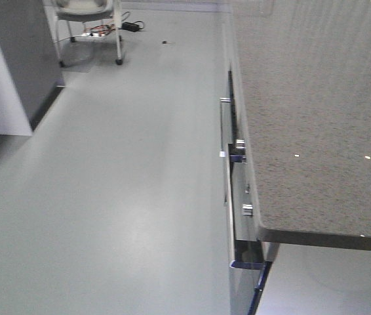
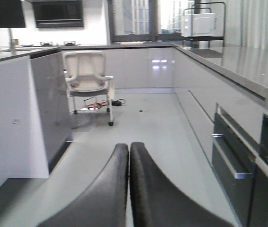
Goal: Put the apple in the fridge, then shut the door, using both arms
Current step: 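Drive the base away from the counter holding the apple in the right gripper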
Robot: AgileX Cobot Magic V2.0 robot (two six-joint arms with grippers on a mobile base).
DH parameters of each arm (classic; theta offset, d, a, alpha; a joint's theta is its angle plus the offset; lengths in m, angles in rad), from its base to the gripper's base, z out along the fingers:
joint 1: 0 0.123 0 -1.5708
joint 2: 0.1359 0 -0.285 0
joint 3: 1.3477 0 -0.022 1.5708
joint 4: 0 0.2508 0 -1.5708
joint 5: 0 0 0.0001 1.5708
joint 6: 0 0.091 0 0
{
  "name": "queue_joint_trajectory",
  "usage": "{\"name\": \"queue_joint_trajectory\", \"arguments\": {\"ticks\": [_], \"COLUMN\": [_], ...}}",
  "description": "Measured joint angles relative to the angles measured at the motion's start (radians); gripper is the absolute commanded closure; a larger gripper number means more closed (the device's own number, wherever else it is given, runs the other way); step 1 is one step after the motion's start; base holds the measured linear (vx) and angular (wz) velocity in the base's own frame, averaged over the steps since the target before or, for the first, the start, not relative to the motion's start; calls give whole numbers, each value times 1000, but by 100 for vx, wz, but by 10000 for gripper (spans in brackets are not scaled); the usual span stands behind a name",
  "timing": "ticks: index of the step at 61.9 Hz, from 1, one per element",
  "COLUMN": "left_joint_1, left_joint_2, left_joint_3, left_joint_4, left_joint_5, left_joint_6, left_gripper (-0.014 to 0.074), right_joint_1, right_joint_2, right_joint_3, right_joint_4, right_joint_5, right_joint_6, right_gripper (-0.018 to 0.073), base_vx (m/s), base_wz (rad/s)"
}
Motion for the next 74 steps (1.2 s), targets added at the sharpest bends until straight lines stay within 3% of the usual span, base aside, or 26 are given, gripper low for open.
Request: {"name": "queue_joint_trajectory", "arguments": {"ticks": [74], "left_joint_1": [0], "left_joint_2": [0], "left_joint_3": [0], "left_joint_4": [0], "left_joint_5": [0], "left_joint_6": [0], "left_gripper": [603], "right_joint_1": [0], "right_joint_2": [0], "right_joint_3": [0], "right_joint_4": [0], "right_joint_5": [0], "right_joint_6": [0], "right_gripper": [566], "base_vx": [-3], "base_wz": [53]}}
